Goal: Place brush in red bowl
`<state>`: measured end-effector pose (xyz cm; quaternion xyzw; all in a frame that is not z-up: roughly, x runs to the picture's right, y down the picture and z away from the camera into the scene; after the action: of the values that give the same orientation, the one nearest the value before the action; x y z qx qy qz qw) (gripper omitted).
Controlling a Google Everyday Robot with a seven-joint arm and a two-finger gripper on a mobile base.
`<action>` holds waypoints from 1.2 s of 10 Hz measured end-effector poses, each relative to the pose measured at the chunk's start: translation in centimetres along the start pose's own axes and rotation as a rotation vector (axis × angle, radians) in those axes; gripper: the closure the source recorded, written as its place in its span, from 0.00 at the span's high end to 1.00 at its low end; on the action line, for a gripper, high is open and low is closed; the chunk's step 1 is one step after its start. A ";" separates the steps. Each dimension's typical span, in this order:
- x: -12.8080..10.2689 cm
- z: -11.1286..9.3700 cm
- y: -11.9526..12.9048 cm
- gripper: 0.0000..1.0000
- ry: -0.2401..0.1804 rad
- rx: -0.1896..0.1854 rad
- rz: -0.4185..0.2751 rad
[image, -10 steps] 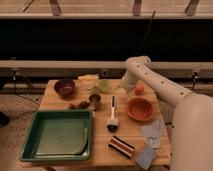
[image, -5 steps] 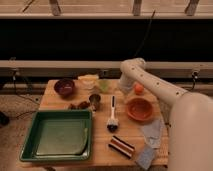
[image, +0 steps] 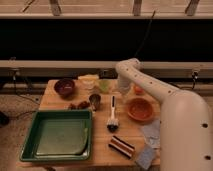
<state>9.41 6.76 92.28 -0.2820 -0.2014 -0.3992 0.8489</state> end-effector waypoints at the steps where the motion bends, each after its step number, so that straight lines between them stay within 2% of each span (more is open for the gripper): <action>1: 0.1 0.2 -0.1 0.65 0.004 -0.007 -0.005; 7: -0.6 2.2 0.0 0.65 0.016 -0.061 -0.044; 12: -1.3 3.4 -0.6 0.65 0.017 -0.082 -0.064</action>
<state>7.73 9.35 94.33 -0.3064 -0.1866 -0.4365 0.8251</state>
